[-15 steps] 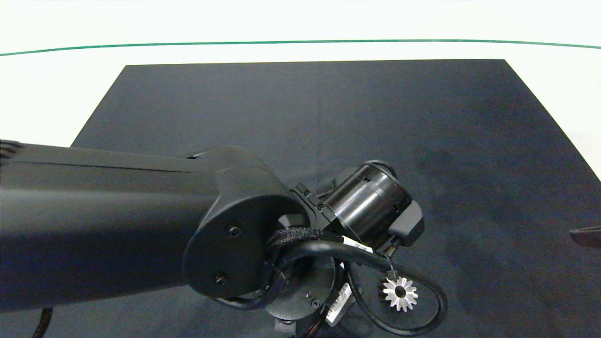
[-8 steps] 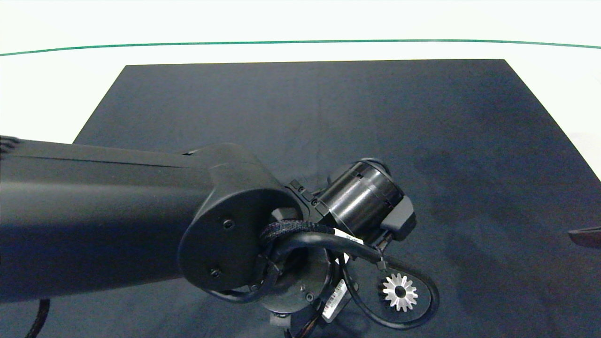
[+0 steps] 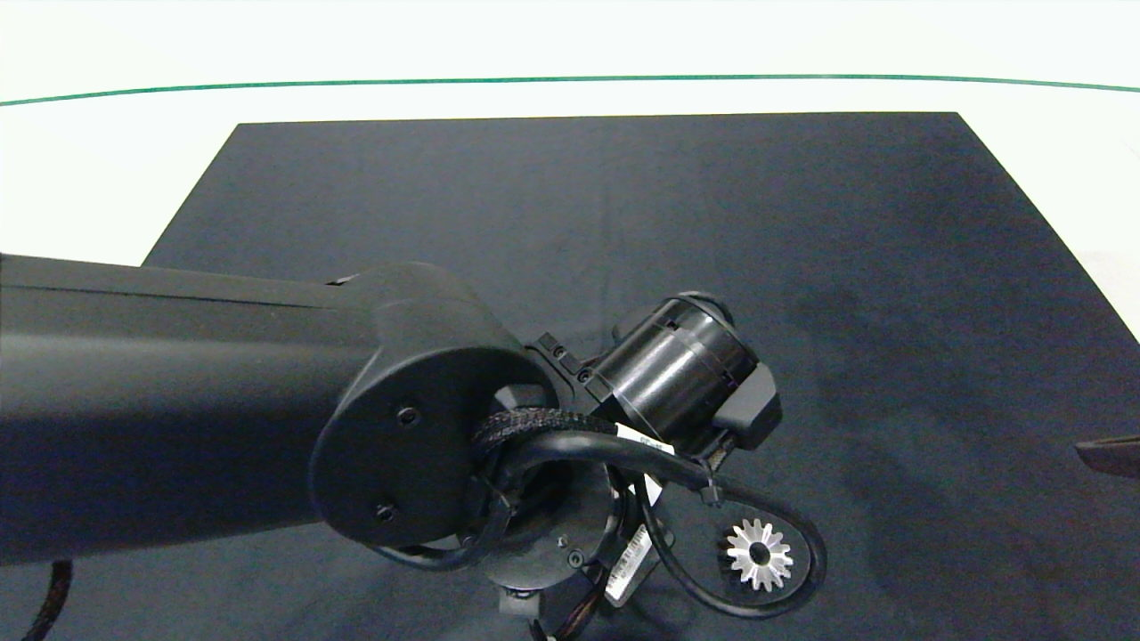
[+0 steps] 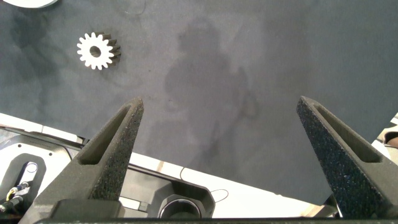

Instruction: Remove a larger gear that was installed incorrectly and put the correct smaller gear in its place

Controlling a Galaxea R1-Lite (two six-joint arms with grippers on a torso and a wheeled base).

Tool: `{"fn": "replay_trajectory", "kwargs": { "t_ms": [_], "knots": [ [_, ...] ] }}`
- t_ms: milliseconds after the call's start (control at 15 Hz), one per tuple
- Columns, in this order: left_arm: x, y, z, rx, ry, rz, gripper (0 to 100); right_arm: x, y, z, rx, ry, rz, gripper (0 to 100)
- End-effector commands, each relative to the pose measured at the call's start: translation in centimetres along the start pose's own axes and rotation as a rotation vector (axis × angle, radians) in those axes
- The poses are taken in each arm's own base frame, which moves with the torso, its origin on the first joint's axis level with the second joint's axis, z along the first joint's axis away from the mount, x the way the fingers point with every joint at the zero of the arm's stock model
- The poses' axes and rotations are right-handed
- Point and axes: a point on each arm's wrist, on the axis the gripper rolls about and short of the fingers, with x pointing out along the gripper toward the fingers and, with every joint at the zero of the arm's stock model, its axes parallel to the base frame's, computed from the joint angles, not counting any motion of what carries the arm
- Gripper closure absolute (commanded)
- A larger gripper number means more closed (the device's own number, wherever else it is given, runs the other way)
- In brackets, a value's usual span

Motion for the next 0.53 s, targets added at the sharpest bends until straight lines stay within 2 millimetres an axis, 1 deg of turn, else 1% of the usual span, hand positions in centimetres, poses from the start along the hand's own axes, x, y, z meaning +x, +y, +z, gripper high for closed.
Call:
{"fn": "replay_trajectory", "kwargs": {
  "t_ms": [67,200,533],
  "knots": [
    [-0.1,0.25,-0.01,-0.006,0.0,0.005,96,-0.03,0.0,-0.07,-0.002,0.005,-0.001,0],
    [-0.05,0.34,0.02,-0.01,-0.002,0.006,96,0.02,0.01,-0.05,-0.004,0.006,-0.001,0],
    [0.43,0.3,-0.66,-0.001,0.024,0.01,96,0.06,0.02,-0.02,-0.005,0.008,-0.001,0]
  ]
}}
